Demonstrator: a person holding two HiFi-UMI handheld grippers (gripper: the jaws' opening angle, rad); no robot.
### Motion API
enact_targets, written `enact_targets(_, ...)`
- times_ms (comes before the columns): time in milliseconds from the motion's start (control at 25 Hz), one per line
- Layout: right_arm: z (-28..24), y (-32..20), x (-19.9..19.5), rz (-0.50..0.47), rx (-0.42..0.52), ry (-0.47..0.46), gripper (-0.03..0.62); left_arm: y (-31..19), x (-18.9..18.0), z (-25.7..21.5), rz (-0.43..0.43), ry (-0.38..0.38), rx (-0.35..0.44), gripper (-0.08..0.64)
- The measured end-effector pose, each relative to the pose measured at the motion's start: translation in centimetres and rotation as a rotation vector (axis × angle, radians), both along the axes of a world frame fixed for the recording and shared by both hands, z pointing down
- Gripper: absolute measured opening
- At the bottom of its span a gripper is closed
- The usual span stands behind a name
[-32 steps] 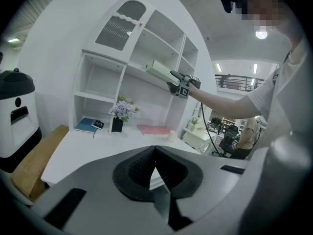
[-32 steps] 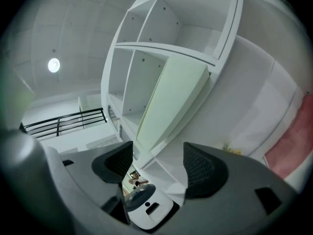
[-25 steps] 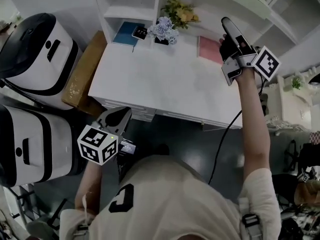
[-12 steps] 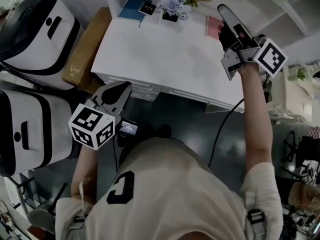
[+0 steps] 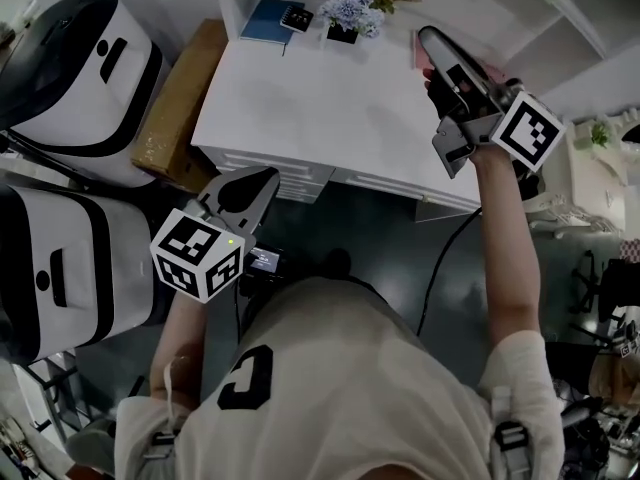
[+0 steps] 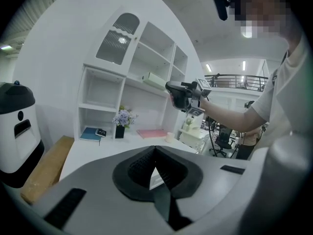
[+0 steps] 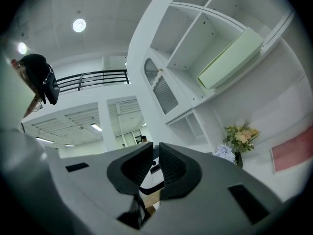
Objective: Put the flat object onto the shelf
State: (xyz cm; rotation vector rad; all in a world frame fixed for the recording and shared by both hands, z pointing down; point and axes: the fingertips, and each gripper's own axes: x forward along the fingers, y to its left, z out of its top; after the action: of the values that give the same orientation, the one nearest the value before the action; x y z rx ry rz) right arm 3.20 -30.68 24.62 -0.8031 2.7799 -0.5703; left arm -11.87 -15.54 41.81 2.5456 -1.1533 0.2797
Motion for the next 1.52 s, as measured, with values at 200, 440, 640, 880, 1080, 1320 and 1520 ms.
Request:
enact_targets(200, 0.5, 1.2, -0.4, 0.042, -0.020, 0.028, 0.023, 0.4, -0.6, -0.7, 0.033, -0.003, -0.014, 0.014)
enact_targets(440, 1.4, 2.8, 0.4, 0.128, -0.035, 0.109, 0.023, 0.2, -0.2, -1.5, 0.087, -0.010, -0.002, 0.014)
enact_targets(640, 2.6, 6.5, 0.4, 0.142, -0.052, 0.115, 0.023, 1.5, 0.6, -1.5, 0.141, -0.011, 0.006, 0.014)
enact_targets(880, 5.1, 9.8, -1.0, 0.140, -0.103, 0.100, 0.023, 2.5, 1.2, -1.0, 0.190, 0.003, -0.009, 0.014)
enact_targets(1080, 7.0, 13.2, -0.9, 0.160, -0.168, 0.057, 0.023, 3.7, 2.6, 0.0, 0.255, 0.017, -0.036, 0.014)
enact_targets(1320, 7.9, 17.8, 0.0, 0.154, -0.196, -0.010, 0.023, 5.7, 5.4, 0.8, 0.332, 0.031, -0.054, 0.014)
enact_targets(1520, 8.0, 19.8, 1.0, 0.130, -0.197, -0.036, 0.023, 7.0, 7.0, 0.2, 0.333, 0.016, -0.042, 0.014)
